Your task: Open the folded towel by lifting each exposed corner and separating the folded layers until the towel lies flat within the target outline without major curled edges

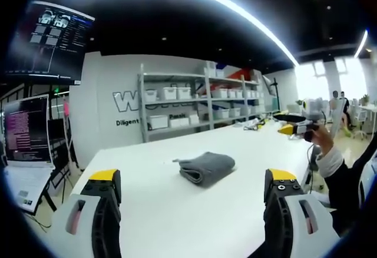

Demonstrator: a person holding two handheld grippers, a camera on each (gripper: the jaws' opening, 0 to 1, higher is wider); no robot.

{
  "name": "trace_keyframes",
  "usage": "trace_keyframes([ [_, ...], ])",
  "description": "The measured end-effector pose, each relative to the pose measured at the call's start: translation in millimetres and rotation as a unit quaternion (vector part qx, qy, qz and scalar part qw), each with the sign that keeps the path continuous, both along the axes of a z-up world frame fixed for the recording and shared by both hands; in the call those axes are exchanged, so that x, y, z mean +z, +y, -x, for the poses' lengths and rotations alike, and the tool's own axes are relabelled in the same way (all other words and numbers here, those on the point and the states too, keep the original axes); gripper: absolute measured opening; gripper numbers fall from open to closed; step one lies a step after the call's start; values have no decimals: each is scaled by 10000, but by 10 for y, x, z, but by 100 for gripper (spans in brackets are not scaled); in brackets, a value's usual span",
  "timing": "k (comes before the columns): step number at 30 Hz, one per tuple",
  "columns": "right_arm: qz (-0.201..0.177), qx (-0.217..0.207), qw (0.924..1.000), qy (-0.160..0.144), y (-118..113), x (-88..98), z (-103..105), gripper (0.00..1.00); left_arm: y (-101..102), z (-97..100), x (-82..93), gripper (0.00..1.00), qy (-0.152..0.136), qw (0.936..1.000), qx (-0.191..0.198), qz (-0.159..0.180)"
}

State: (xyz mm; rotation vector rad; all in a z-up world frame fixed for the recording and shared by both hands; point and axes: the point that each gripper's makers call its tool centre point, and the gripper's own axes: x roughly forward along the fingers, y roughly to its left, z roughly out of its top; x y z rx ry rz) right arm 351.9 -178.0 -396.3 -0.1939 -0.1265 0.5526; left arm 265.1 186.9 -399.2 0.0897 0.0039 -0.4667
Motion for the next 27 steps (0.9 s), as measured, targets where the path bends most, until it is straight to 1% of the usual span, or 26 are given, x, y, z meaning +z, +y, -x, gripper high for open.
trace_keyframes([
  [6, -18, -8, 10000, -52, -7, 43, -60, 91, -20, -24, -25, 99, 33, 10000, -14, -16],
  [16, -27, -10, 10000, 9, -7, 10, -109, 91, -30, -26, -40, 99, 49, 10000, -25, -13],
  [19, -45, 1, 10000, 22, 3, 12, -158, 91, -32, -38, -49, 99, 50, 10000, -6, -15],
  [22, -96, -30, 9999, 59, 8, -7, -265, 92, -63, -65, -95, 99, 116, 9999, -23, -82],
  [25, -90, 20, 9999, 125, 36, -45, -299, 92, -73, -78, -107, 99, 137, 9999, -47, -91],
  [27, -166, 72, 9998, 120, 42, -31, -313, 92, -77, -85, -113, 99, 144, 9998, -52, -85],
])
